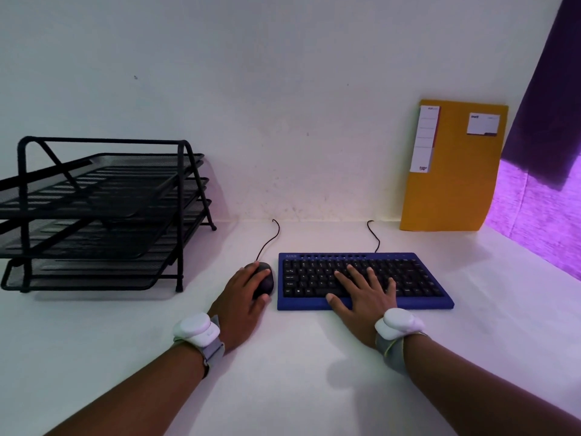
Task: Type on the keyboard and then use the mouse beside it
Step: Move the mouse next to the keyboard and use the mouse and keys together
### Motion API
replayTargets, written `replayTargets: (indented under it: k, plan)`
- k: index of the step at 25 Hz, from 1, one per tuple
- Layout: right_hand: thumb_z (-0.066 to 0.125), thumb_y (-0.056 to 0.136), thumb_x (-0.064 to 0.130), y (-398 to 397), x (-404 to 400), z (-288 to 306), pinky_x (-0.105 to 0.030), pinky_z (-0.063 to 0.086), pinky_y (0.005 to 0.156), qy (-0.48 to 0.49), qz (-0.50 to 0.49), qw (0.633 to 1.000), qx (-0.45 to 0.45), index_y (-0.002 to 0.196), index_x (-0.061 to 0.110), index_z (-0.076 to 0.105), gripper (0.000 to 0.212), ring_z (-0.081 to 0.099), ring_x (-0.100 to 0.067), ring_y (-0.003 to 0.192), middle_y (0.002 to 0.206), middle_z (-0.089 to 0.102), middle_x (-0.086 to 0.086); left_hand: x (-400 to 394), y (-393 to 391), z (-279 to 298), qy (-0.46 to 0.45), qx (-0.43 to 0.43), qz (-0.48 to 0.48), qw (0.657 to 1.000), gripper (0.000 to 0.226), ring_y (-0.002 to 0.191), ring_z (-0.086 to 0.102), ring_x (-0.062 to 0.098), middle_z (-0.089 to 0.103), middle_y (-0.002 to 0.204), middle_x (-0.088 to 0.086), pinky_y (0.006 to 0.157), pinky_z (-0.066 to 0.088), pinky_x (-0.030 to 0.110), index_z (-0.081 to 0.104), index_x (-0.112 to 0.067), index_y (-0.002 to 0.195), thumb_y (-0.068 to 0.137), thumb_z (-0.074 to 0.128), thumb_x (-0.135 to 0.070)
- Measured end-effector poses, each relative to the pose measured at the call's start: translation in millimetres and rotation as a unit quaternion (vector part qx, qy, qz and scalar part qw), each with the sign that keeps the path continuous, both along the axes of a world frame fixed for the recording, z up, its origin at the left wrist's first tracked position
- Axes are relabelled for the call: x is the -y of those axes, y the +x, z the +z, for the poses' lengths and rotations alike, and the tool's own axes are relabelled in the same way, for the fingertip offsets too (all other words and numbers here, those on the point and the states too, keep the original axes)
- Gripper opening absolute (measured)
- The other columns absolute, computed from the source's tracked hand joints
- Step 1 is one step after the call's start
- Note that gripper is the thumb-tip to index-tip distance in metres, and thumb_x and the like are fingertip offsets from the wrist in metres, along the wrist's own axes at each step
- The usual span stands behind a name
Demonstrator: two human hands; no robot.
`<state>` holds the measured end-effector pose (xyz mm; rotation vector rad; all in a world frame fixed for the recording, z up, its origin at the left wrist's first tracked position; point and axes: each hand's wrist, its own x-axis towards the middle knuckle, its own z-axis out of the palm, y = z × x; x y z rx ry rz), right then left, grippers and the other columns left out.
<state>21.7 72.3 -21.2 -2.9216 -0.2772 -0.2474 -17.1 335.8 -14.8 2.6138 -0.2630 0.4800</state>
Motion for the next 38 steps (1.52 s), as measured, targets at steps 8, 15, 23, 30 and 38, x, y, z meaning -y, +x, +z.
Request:
replayTargets:
  k: [8, 15, 23, 30, 38]
  plan:
    - [0.024, 0.086, 0.074, 50.1, -13.2, -2.1, -0.060, 0.000, 0.119, 0.007, 0.007, 1.000, 0.011, 0.146, 0.046, 0.023, 0.067, 0.006, -0.024, 0.151, 0.162, 0.016, 0.012, -12.9, 41.6, 5.2, -0.029, -0.013, 0.014, 0.999, 0.047, 0.145, 0.027, 0.021, 0.028, 0.157, 0.004, 0.122, 0.020, 0.032, 0.041, -0.017, 0.141, 0.095, 0.046, -0.010]
    - [0.026, 0.085, 0.075, 95.4, -14.1, -5.1, -0.060, -0.001, 0.118, 0.021, -0.002, 1.000, 0.020, 0.146, 0.044, 0.027, 0.068, 0.009, -0.023, 0.151, 0.162, 0.019, 0.012, -20.1, 87.6, 4.6, -0.034, -0.009, 0.021, 0.999, 0.047, 0.146, 0.025, 0.022, 0.026, 0.159, 0.003, 0.122, 0.017, 0.029, 0.040, -0.017, 0.142, 0.095, 0.043, -0.008]
    - [0.028, 0.084, 0.075, 137.8, -19.0, -6.2, -0.059, 0.001, 0.119, 0.020, 0.004, 0.999, 0.033, 0.145, 0.043, 0.029, 0.069, 0.012, -0.022, 0.150, 0.161, 0.021, 0.012, -27.5, 127.2, 2.2, -0.021, -0.006, 0.009, 1.000, 0.049, 0.147, 0.023, 0.021, 0.024, 0.160, 0.002, 0.123, 0.017, 0.031, 0.037, -0.020, 0.144, 0.096, 0.042, -0.010]
    - [0.024, 0.084, 0.076, 145.2, -20.1, -8.1, -0.059, -0.002, 0.119, 0.008, 0.004, 1.000, 0.030, 0.146, 0.043, 0.026, 0.070, 0.009, -0.023, 0.151, 0.162, 0.017, 0.012, -30.4, 134.8, -1.7, -0.009, -0.019, 0.015, 1.000, 0.050, 0.149, 0.020, 0.024, 0.017, 0.162, 0.002, 0.123, 0.019, 0.034, 0.033, -0.024, 0.145, 0.097, 0.043, -0.017]
    - [0.025, 0.084, 0.076, 140.6, -21.8, -6.7, -0.056, -0.001, 0.120, 0.015, 0.007, 0.999, 0.038, 0.147, 0.037, 0.030, 0.073, 0.013, -0.022, 0.150, 0.161, 0.022, 0.008, -28.4, 131.6, 1.0, 0.004, -0.015, 0.023, 1.000, 0.050, 0.146, 0.026, 0.026, 0.016, 0.162, 0.005, 0.119, 0.027, 0.036, 0.034, -0.026, 0.145, 0.097, 0.045, -0.022]
